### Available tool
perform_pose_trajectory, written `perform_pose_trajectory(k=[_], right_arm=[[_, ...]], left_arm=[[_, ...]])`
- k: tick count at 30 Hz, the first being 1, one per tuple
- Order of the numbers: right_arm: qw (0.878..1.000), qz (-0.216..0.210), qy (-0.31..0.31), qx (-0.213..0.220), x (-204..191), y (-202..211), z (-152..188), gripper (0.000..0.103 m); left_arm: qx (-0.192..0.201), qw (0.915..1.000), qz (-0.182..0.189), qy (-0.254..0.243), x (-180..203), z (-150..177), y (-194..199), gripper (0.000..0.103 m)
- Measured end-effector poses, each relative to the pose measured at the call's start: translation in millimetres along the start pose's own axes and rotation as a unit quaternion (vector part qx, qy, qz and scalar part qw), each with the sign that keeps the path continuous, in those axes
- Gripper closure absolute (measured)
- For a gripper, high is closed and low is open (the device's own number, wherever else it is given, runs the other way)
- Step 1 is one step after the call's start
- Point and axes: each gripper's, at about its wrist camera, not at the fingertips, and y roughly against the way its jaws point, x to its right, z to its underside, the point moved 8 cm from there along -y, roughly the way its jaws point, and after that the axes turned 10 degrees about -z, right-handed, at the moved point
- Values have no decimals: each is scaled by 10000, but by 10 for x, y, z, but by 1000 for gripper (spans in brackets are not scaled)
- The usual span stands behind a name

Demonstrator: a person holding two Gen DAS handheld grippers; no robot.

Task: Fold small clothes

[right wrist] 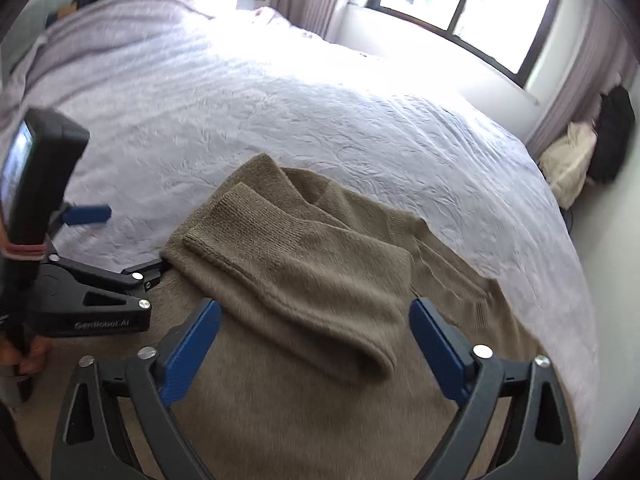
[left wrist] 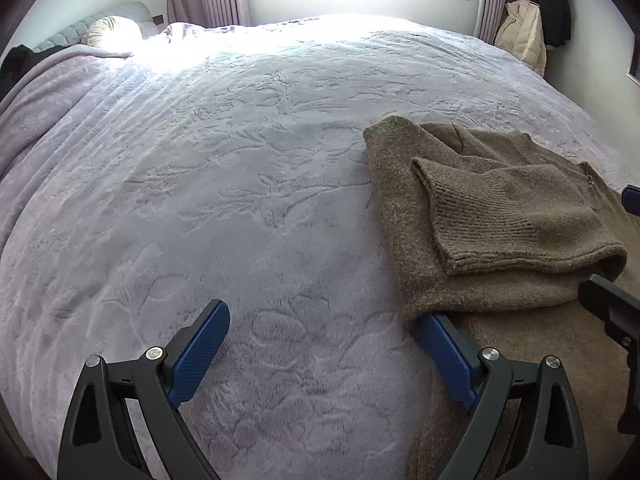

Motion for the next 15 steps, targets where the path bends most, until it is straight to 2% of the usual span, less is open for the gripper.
perform_pose_trajectory(k=[2, 7, 10, 12, 14, 15], right_arm=[[9999, -67, 38, -126, -10, -112, 20, 12], [9988, -213, 282, -332, -130, -385, -24, 13], [9975, -130, 575, -400, -256, -517, -80, 13], [9982, -8, 489, -345, -243, -570, -136, 17], [9993, -169, 103, -317, -175, -593, -165, 34], [9982, -466, -259, -282, -128, -606, -170, 62]], left_arm=[[-34, 10000, -76, 15, -34, -13, -56, 4], [40, 9997, -83, 228, -131, 2, -51, 3], [11, 9990, -203, 396, -208, 41, -90, 4], [-173, 9978, 12, 635, -260, 81, -192, 3], [-245, 9965, -162, 779, -356, 103, -264, 3], [-286, 9961, -99, 832, -368, 111, -290, 3]])
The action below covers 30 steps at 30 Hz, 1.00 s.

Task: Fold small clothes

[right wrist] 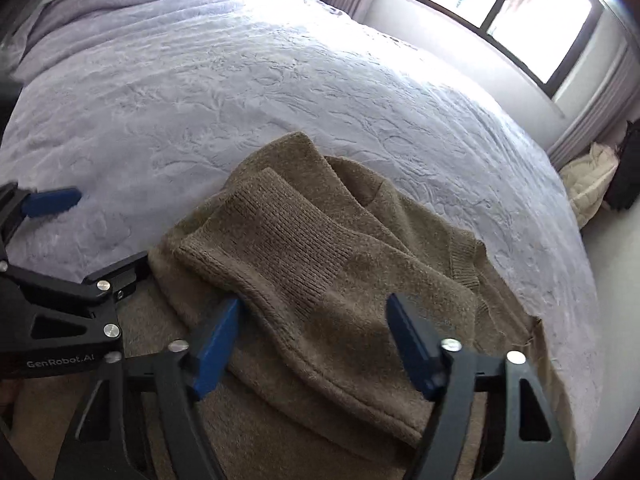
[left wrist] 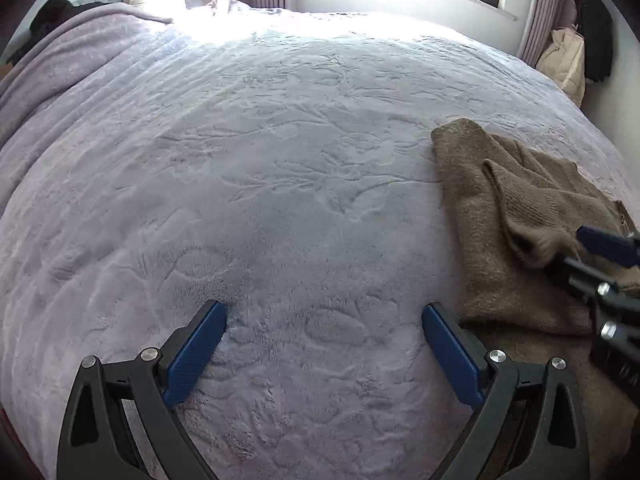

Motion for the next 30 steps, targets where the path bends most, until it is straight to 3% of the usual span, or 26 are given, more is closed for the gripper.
perform_pose_trajectory(k=[1, 4, 8, 13, 15, 16, 17, 20, 21, 22, 23, 27, 30], right_arm=[[9997, -117, -200, 49, 49, 5, -16, 85], [9945, -122, -847, 601, 271, 238, -52, 93], [9732, -83, -1821, 1404, 758, 725, 113, 93], [9050, -276, -3764, 1962, 1657, 1110, 850, 93], [8748, -887, -4355, 1927, 1846, 1070, 1169, 88], [8674, -1218, -4438, 1892, 1839, 1036, 1233, 88], [8713, -1411, -4349, 1781, 1769, 1008, 1267, 88], [9187, -1435, -3336, 1554, 1385, 990, 975, 76], [9254, -1622, -3073, 1513, 1231, 968, 826, 56], [9300, -1835, -2835, 1453, 1054, 937, 680, 26], [9358, -2026, -2550, 1349, 840, 889, 512, 18], [9745, -1605, -1420, 667, 291, 502, 82, 17], [9884, -1255, -793, 317, 70, 226, -80, 23]], left_arm=[[-36, 10000, 35, 27, -7, 8, -21, 3], [32, 10000, -23, -48, 21, 26, 4, 3], [47, 10000, -49, -61, 46, 16, -4, 3], [-36, 9997, 229, 63, -8, -46, 59, 3], [-91, 9975, 667, 193, -20, -122, 135, 3], [-116, 9956, 898, 234, -15, -182, 162, 3], [-124, 9936, 1096, 258, -1, -257, 188, 3], [-256, 9898, 1401, 48, 163, -473, 158, 3], [-288, 9879, 1521, -20, 234, -514, 135, 3], [-314, 9856, 1662, -87, 317, -541, 106, 3], [-356, 9848, 1698, -119, 368, -533, 77, 3], [-398, 9844, 1712, -44, 345, -425, 24, 3], [-335, 9830, 1804, 103, 216, -390, 51, 3]])
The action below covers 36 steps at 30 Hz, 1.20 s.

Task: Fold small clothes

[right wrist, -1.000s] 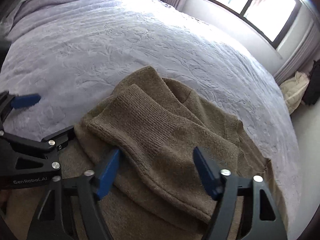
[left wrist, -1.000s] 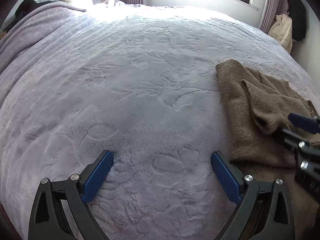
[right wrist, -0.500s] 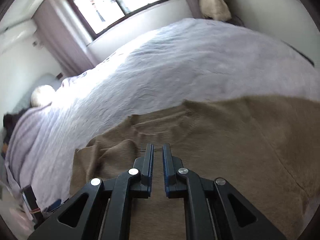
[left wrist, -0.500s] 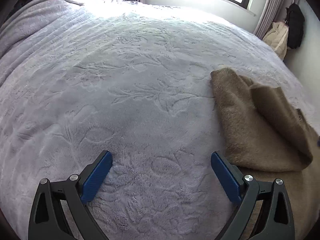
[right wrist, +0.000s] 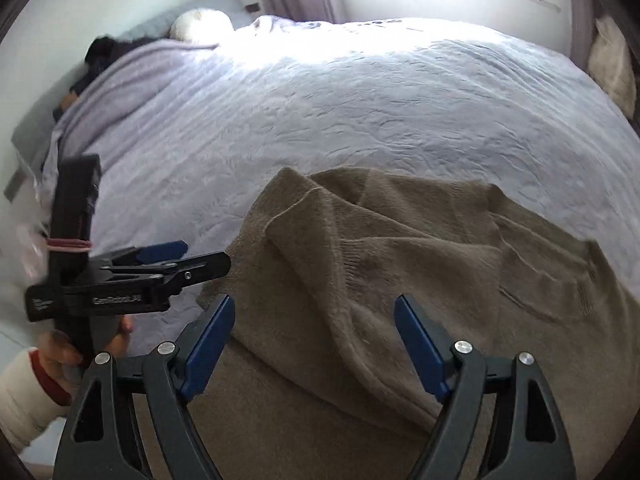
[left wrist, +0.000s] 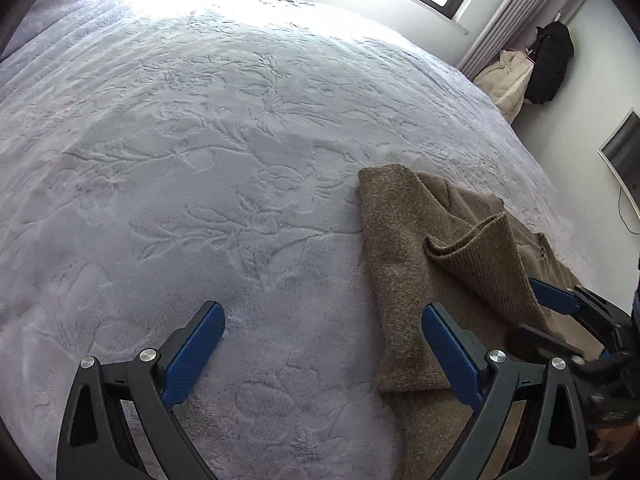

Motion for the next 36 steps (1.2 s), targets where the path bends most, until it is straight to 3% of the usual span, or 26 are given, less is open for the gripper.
perform_pose_trajectory(k=[2, 3, 5, 7, 9, 12, 15, 18, 20, 21, 22, 24, 27, 28, 29, 30, 32, 34, 36], right_arm=[[9996, 218, -38, -182, 46, -180, -33, 62], [9994, 204, -238, -132, 131, -182, -51, 95], [9967, 3, -648, 487, 317, 49, -122, 95], [9851, -83, -1106, 1311, 552, 481, -118, 95], [9714, 90, -1518, 1823, 833, 845, -2, 95], [9343, 240, -2611, 2417, 1457, 1315, 460, 95], [9074, 105, -3484, 2348, 1942, 1347, 1003, 91], [8961, -400, -3846, 2179, 2083, 1255, 1340, 90], [8906, -659, -3860, 2312, 2080, 1255, 1357, 89], [8902, -774, -3827, 2348, 2077, 1246, 1319, 80], [8895, -912, -3798, 2371, 2043, 1235, 1279, 63], [8861, -1164, -3792, 2400, 1920, 1206, 1217, 40], [8871, -1024, -3910, 2229, 1912, 1124, 1229, 44], [8871, -960, -3944, 2197, 1927, 1082, 1245, 64], [8858, -961, -4005, 2137, 1955, 1006, 1259, 80], [8814, -1018, -4117, 2078, 1993, 961, 1291, 96], [8814, -995, -4080, 2162, 1984, 1019, 1300, 96], [8895, -955, -3837, 2290, 1905, 1155, 1231, 97], [8933, -949, -3656, 2435, 1826, 1349, 1177, 97]], left_arm=[[-81, 9999, 77, 27, -14, -27, -9, 3], [-104, 9999, 77, 11, -13, -53, -21, 3], [-46, 9999, 93, -99, 33, -115, -19, 4], [-6, 9996, 169, -235, 131, -180, -47, 4], [-59, 9992, 264, -296, 226, -234, -126, 4], [-243, 9983, 384, -357, 356, -296, -295, 4], [-291, 9980, 221, -519, 440, -354, -435, 4], [-326, 9975, 112, -623, 493, -390, -514, 4], [-376, 9975, 109, -587, 497, -424, -546, 4], [-400, 9977, 121, -542, 500, -444, -562, 4], [-423, 9978, 155, -496, 502, -463, -568, 4], [-454, 9979, 253, -398, 485, -492, -562, 4], [-497, 9975, 442, -234, 454, -505, -554, 4], [-521, 9972, 511, -166, 445, -507, -554, 5], [-546, 9969, 551, -137, 464, -512, -561, 19], [-634, 9959, 612, -188, 502, -505, -572, 44], [-835, 9939, 641, -335, 592, -476, -601, 80], [-690, 9953, 528, -425, 627, -512, -530, 90], [-533, 9958, 590, -443, 631, -554, -443, 93]])
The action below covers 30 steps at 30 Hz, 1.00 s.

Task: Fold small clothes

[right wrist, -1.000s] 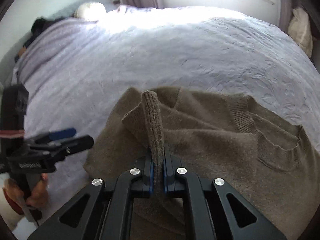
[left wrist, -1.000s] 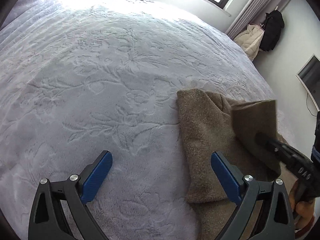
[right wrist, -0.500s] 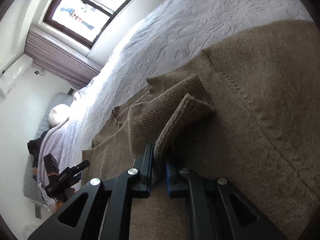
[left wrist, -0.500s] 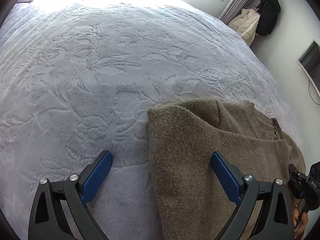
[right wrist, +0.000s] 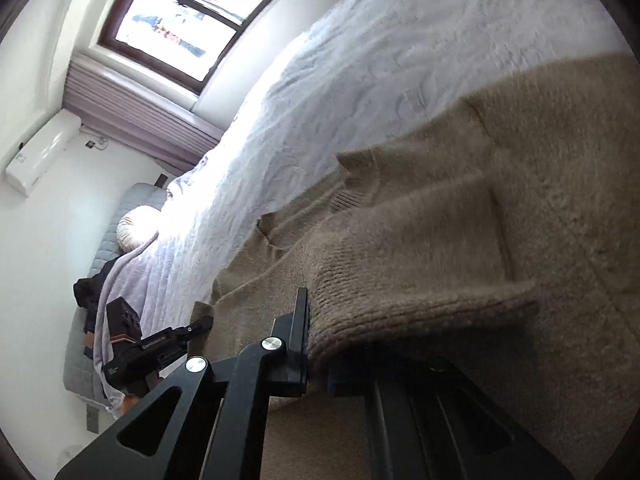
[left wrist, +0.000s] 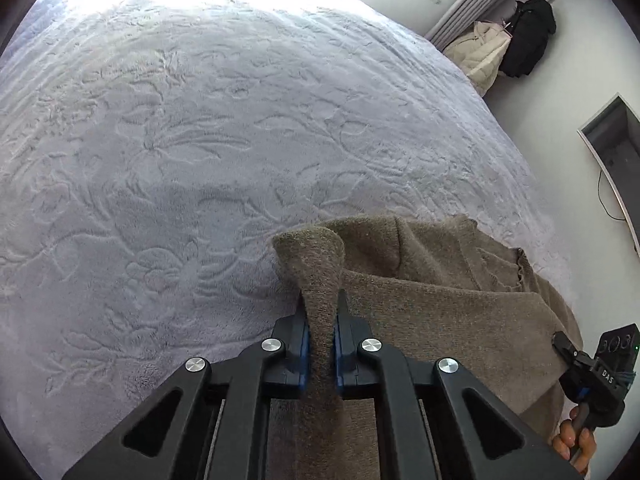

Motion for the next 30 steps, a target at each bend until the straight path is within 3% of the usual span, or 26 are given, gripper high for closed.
perform_pose_trajectory(k=[3, 5, 7, 9, 10, 13, 19, 22, 23, 27, 30], right_arm=[[9993, 280, 240, 0, 46, 64, -13, 97], [9968, 701, 390, -69, 262, 43, 46, 97], [9967, 758, 203, -189, 458, -19, 134, 98], [9984, 553, 10, -75, 484, 48, 96, 98], [9981, 603, 69, -81, 456, 79, 73, 93], [9962, 798, 268, -212, 406, 119, 66, 90], [9974, 711, -137, 63, 436, 318, 43, 86], [9953, 953, 142, 68, 434, 377, -28, 86], [9939, 1055, 317, 48, 385, 368, -73, 86], [9832, 1305, 1271, 137, 65, 389, -228, 87], [9828, 1349, 1251, 172, 78, 412, -245, 87]], left_arm=[[70, 9998, -162, -135, -47, 22, -5, 93], [46, 9992, -326, -247, -91, 74, -78, 91], [111, 9985, -496, -188, -166, 89, -73, 76], [279, 9964, -794, -83, -281, 64, 24, 38], [427, 9943, -971, -65, -348, 40, 107, 33], [560, 9929, -1039, -111, -425, 38, 289, 32], [545, 9885, -1306, -529, -353, 361, 372, 32], [564, 9651, -2337, -1042, -407, 536, 264, 32], [524, 9607, -2502, -1080, -436, 571, 228, 32], [496, 9683, -2316, -789, -477, 567, 308, 32], [654, 9719, -2153, -692, -394, 499, 441, 32]])
